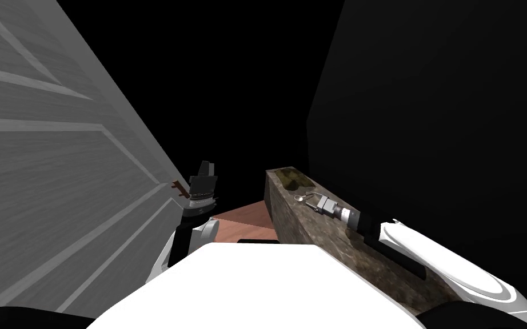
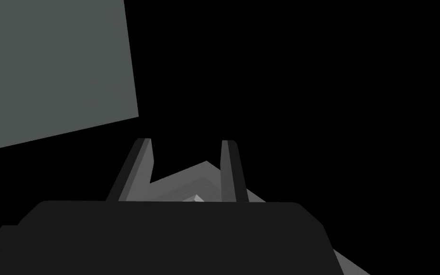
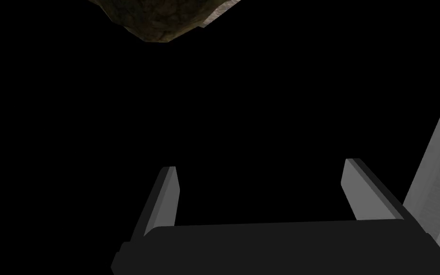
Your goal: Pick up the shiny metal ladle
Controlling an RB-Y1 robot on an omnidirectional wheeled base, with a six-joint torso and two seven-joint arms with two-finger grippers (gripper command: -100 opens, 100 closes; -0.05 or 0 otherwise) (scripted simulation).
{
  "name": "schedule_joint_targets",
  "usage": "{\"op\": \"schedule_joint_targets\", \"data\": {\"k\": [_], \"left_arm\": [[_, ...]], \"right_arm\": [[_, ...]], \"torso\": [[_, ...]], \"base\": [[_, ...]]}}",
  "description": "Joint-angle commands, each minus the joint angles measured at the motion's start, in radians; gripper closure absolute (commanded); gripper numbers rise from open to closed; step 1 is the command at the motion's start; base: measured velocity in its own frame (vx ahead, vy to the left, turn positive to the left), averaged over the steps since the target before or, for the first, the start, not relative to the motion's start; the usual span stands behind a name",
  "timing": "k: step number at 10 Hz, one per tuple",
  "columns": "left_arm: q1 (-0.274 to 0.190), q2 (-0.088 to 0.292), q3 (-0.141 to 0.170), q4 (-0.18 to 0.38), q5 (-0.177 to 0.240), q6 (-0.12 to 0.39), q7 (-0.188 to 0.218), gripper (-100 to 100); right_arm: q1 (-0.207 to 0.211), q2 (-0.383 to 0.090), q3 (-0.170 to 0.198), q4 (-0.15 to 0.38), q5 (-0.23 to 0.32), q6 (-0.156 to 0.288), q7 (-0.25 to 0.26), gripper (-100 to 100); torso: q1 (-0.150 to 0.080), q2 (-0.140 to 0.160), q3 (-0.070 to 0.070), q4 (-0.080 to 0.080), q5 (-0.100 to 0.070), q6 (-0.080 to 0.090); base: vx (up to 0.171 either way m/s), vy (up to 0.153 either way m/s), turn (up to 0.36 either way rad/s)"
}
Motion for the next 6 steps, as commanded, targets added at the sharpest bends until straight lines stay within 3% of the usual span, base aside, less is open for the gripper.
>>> {"op": "schedule_joint_targets", "data": {"k": [1,6], "left_arm": [[0.0,0.0,0.0,0.0,0.0,0.0,0.0,0],[0.0,0.0,0.0,0.0,0.0,0.0,0.0,0]], "right_arm": [[0.025,-0.05,0.003,0.017,0.05,0.008,0.007,-100],[0.066,-0.178,0.014,0.054,0.149,0.017,0.022,-100]], "torso": [[0.0,0.0,0.0,0.0,0.0,0.0],[0.0,-0.001,-0.001,0.0,0.0,-0.001]], "base": [[0.016,-0.025,0.158],[0.021,-0.02,0.149]]}}
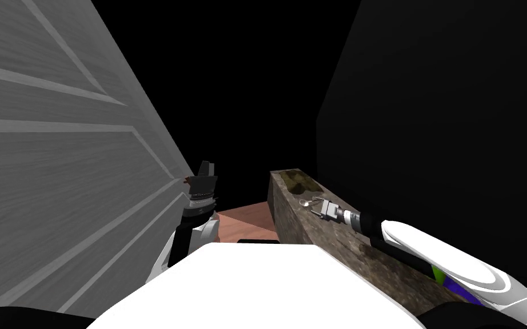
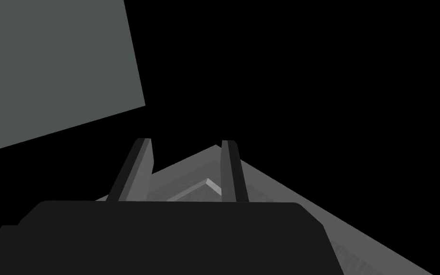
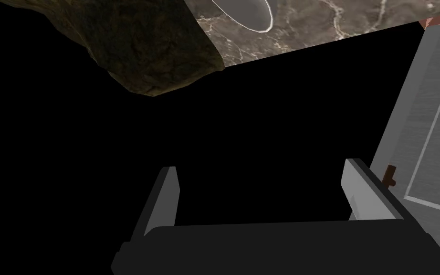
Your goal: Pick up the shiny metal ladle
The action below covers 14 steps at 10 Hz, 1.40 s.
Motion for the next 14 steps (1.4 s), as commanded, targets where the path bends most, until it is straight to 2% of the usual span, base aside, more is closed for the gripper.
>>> {"op": "schedule_joint_targets", "data": {"k": [1,2,3,4,6,7,8,9,11,12,14], "left_arm": [[0.0,0.0,0.0,0.0,0.0,0.0,0.0,0],[0.0,0.0,0.0,0.0,0.0,0.0,0.0,0],[0.0,0.0,0.0,0.0,0.0,0.0,0.0,0],[0.0,0.0,0.0,0.0,0.0,0.0,0.0,0],[0.0,0.0,0.0,0.0,0.0,0.0,0.0,0],[0.0,0.0,0.0,0.0,0.0,0.0,0.0,0],[0.0,0.0,0.0,0.0,0.0,0.0,0.0,0],[0.0,0.0,0.0,0.0,0.0,0.0,0.0,0],[0.0,0.0,0.0,0.0,0.0,0.0,0.0,0],[0.0,0.0,0.0,0.0,0.0,0.0,0.0,0],[0.0,0.0,0.0,0.0,0.0,0.0,0.0,0]], "right_arm": [[0.025,-0.05,0.006,0.02,0.05,0.004,0.006,-100],[0.025,-0.069,0.006,0.02,0.05,0.004,0.006,-100],[0.046,-0.108,0.017,0.039,0.091,0.009,0.013,-100],[0.046,-0.12,0.017,0.039,0.091,0.009,0.013,-100],[0.088,-0.195,0.042,0.074,0.167,0.017,0.026,-100],[0.088,-0.216,0.042,0.074,0.167,0.017,0.026,-100],[0.108,-0.25,0.057,0.09,0.201,0.021,0.032,-100],[0.108,-0.26,0.057,0.09,0.201,0.021,0.032,-100],[0.148,-0.326,0.09,0.12,0.262,0.028,0.044,-100],[0.148,-0.338,0.09,0.12,0.262,0.028,0.044,-100],[0.184,-0.4,0.124,0.145,0.312,0.033,0.053,-100]], "torso": [[0.0,0.0,0.0,0.0,0.0,0.0],[0.0,0.0,0.0,0.0,0.0,-0.001],[0.0,0.0,0.0,0.0,0.0,0.0],[0.0,-0.001,0.0,0.0,0.0,-0.001],[0.0,-0.001,-0.001,0.0,0.0,-0.001],[-0.001,-0.002,-0.001,-0.001,0.0,0.0],[0.0,-0.002,-0.001,0.0,0.0,0.0],[0.0,-0.002,-0.001,0.0,0.0,0.0],[0.001,-0.002,-0.001,0.0,0.0,0.0],[0.0,-0.003,-0.002,-0.001,0.0,0.0],[0.001,-0.002,-0.001,0.0,0.0,0.0]], "base": [[0.025,-0.022,0.169],[0.023,-0.023,0.109],[0.028,-0.017,0.161],[0.023,-0.018,0.099],[0.047,-0.028,0.217],[0.045,-0.029,0.109],[0.045,-0.017,0.132],[0.037,-0.017,0.097],[0.055,-0.022,0.188],[0.044,-0.025,0.086],[0.06,-0.019,0.169]]}}
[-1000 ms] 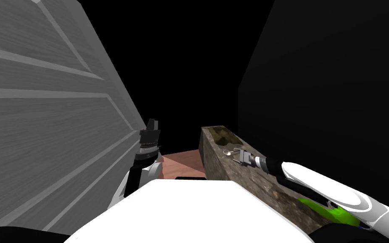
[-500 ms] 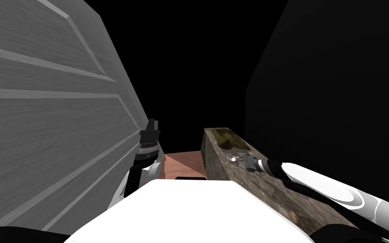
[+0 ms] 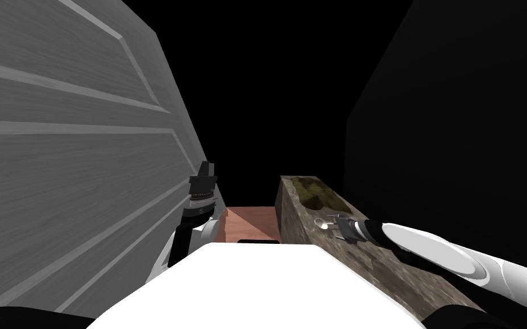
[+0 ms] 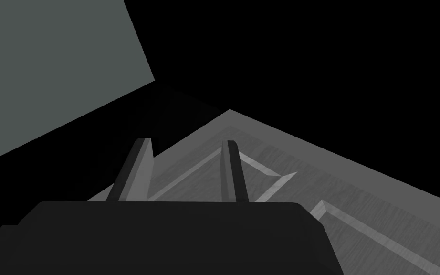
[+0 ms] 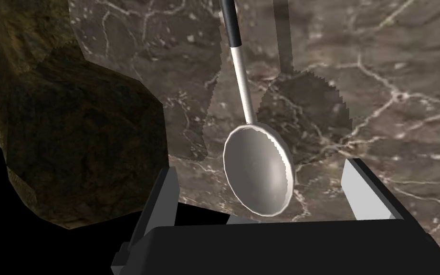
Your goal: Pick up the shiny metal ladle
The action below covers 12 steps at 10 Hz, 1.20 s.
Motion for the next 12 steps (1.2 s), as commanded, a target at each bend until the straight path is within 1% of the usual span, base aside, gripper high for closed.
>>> {"op": "schedule_joint_targets", "data": {"k": [1,3,4,5,6,7,8,9,10,11,12], "left_arm": [[0.0,0.0,0.0,0.0,0.0,0.0,0.0,0],[0.0,0.0,0.0,0.0,0.0,0.0,0.0,0],[0.0,0.0,0.0,0.0,0.0,0.0,0.0,0],[0.0,0.0,0.0,0.0,0.0,0.0,0.0,0],[0.0,0.0,0.0,0.0,0.0,0.0,0.0,0],[0.0,0.0,0.0,0.0,0.0,0.0,0.0,0],[0.0,0.0,0.0,0.0,0.0,0.0,0.0,0],[0.0,0.0,0.0,0.0,0.0,0.0,0.0,0],[0.0,0.0,0.0,0.0,0.0,0.0,0.0,0],[0.0,0.0,0.0,0.0,0.0,0.0,0.0,0],[0.0,0.0,0.0,0.0,0.0,0.0,0.0,0]], "right_arm": [[0.025,-0.04,0.03,0.02,0.033,0.002,0.011,-100],[0.055,-0.074,0.062,0.034,0.063,0.003,0.016,-100],[0.055,-0.074,0.062,0.034,0.063,0.003,0.016,-100],[0.075,-0.085,0.087,0.039,0.076,0.001,0.018,-100],[0.063,-0.078,0.082,0.036,0.072,0.006,0.018,-100],[0.063,-0.079,0.086,0.037,0.074,0.007,0.017,0],[0.082,-0.098,0.1,0.027,0.124,0.044,-0.033,-100],[0.082,-0.098,0.1,0.027,0.138,0.044,-0.051,-100],[0.082,-0.098,0.1,0.027,0.138,0.044,-0.064,-100],[0.102,-0.117,0.114,0.018,0.184,0.082,-0.102,-100],[0.102,-0.117,0.114,0.018,0.201,0.082,-0.13,-100]], "torso": [[0.0,0.0,0.0,0.0,0.0,0.0],[-0.001,-0.001,-0.001,0.0,0.0,0.0],[-0.001,-0.001,-0.001,0.0,0.0,0.001],[0.0,0.0,0.0,0.0,0.0,0.001],[0.001,0.0,0.0,0.0,0.0,0.001],[0.002,0.002,0.001,0.0,0.0,0.001],[0.002,0.004,0.002,0.001,0.0,0.001],[0.001,0.005,0.003,0.001,0.0,0.001],[0.001,0.005,0.003,0.001,0.0,0.001],[0.001,0.005,0.003,0.001,0.0,0.001],[0.001,0.005,0.003,0.001,0.0,0.001]], "base": [[0.083,-0.028,0.202],[0.089,-0.04,0.138],[0.065,-0.017,0.038],[0.079,0.0,0.1],[0.041,-0.001,0.026],[0.007,-0.001,-0.003],[0.002,-0.01,0.084],[0.0,-0.016,0.038],[-0.001,-0.008,-0.011],[-0.002,-0.011,0.071],[-0.001,-0.013,0.043]]}}
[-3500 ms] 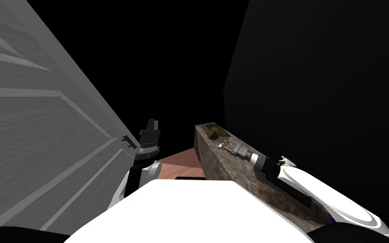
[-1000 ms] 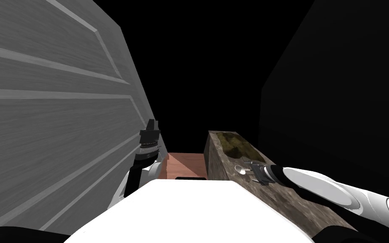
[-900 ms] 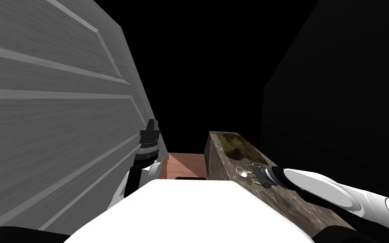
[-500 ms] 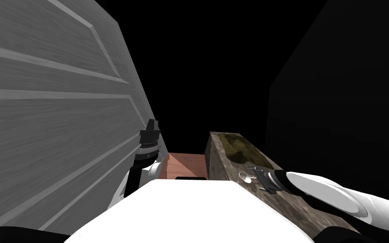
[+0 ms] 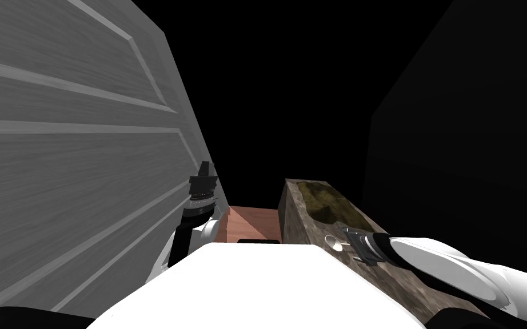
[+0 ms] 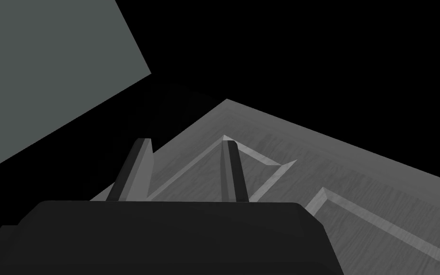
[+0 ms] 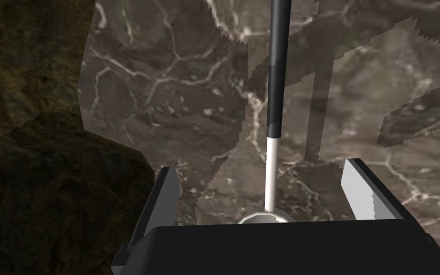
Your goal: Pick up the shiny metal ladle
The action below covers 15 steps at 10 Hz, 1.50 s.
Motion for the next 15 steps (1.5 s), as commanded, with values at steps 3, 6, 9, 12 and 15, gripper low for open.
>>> {"op": "schedule_joint_targets", "data": {"k": [3,6,9,12,15], "left_arm": [[0.0,0.0,0.0,0.0,0.0,0.0,0.0,0],[0.0,0.0,0.0,0.0,0.0,0.0,0.0,0],[0.0,0.0,0.0,0.0,0.0,0.0,0.0,0],[0.0,0.0,0.0,0.0,0.0,0.0,0.0,0],[0.0,0.0,0.0,0.0,0.0,0.0,0.0,0]], "right_arm": [[0.026,-0.021,0.013,-0.011,0.078,0.044,-0.1,-100],[0.046,-0.04,0.027,-0.021,0.141,0.082,-0.179,-100],[0.065,-0.059,0.042,-0.03,0.204,0.119,-0.261,-100],[0.085,-0.078,0.056,-0.04,0.268,0.157,-0.343,-100],[0.105,-0.097,0.07,-0.049,0.331,0.195,-0.42,-100]], "torso": [[0.0,0.0,0.0,0.0,0.0,0.0],[0.0,0.0,0.0,0.0,0.0,0.0],[0.0,0.0,0.0,0.0,0.0,0.0],[0.0,0.0,0.0,0.0,0.0,0.0],[0.001,0.0,0.0,0.0,0.0,0.0]], "base": [[-0.001,-0.009,0.03],[0.0,-0.011,0.037],[-0.001,-0.01,0.032],[0.0,-0.005,0.023],[-0.005,0.005,0.018]]}}
